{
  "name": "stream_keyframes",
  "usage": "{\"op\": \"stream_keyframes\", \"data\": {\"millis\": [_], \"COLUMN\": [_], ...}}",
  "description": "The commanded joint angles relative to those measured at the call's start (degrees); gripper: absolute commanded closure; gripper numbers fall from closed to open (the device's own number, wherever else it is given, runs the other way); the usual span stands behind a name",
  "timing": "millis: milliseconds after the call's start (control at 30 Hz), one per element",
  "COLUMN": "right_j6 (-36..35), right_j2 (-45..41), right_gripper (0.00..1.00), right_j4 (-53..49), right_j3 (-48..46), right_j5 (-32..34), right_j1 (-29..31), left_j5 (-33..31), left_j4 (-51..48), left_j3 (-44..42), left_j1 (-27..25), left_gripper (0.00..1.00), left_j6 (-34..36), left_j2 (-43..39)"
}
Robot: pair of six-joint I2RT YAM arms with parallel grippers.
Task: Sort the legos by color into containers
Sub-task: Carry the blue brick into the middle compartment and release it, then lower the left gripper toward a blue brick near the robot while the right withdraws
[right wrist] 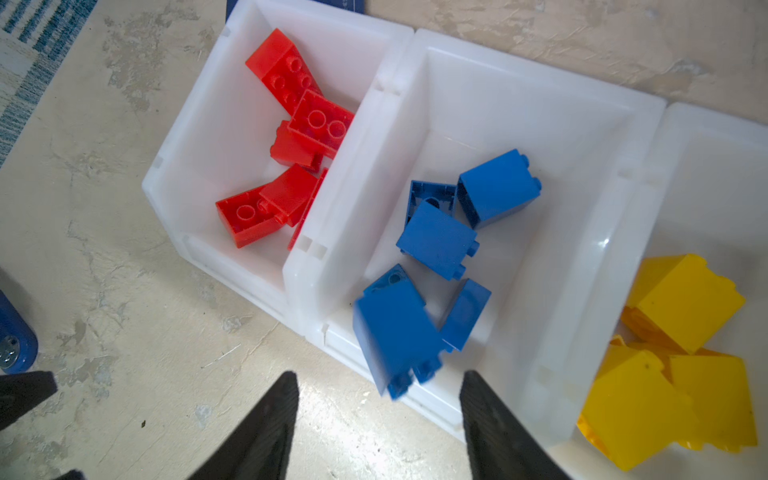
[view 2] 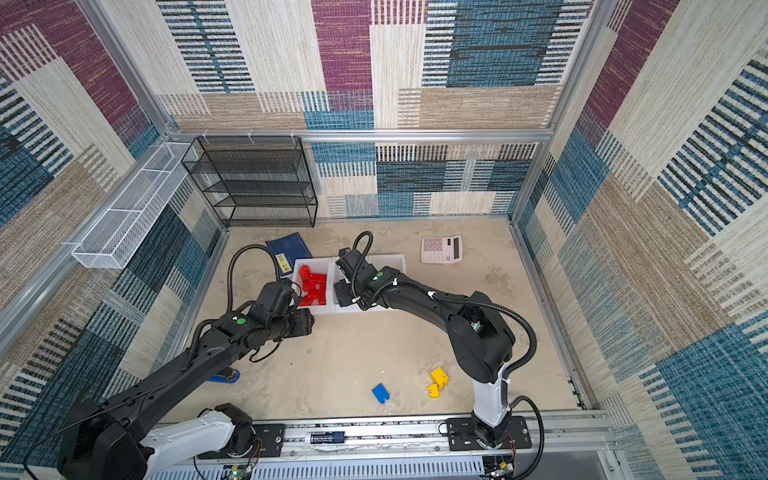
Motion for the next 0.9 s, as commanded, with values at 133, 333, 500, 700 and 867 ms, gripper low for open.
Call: {"op": "stream_keyframes", "data": {"millis": [133,333,500,700,867], "right_j6": [0.85,1.87,2.44,4.21,7.05], "right_j2": [-2.86,-6.18,-8.54,-15.26,-23.38], "right_gripper": [0.29,0.28,0.28,0.27,0.26], "right_j4": [1.55,2.28,2.53,3.53,4.68], "right_j3": [-1.52,-4.53,-6.47,-11.78,-20.53], "right_j5": [1.23,1.78,2.04,2.88,2.94], "right_j1": [-0.26,-0.79,-1.44,-3.63,-7.49], "left_j5": [0.10,1.23,2.00,5.45,5.37], "left_j4": [0.11,0.25,0.45,2.58,3.80], "left_j3": [-0.01,-0.09,0.09,0.10,-0.15], "left_j1": [0.03,0.06,0.04,-1.30,-7.82], "left_gripper": [0.36,0.36,0.36,0.36,0.36], "left_j6": [-0.79,-0.47,-0.16,3.31,5.07], "left_j2": [0.73,0.98,1.00,0.91,2.37]}}
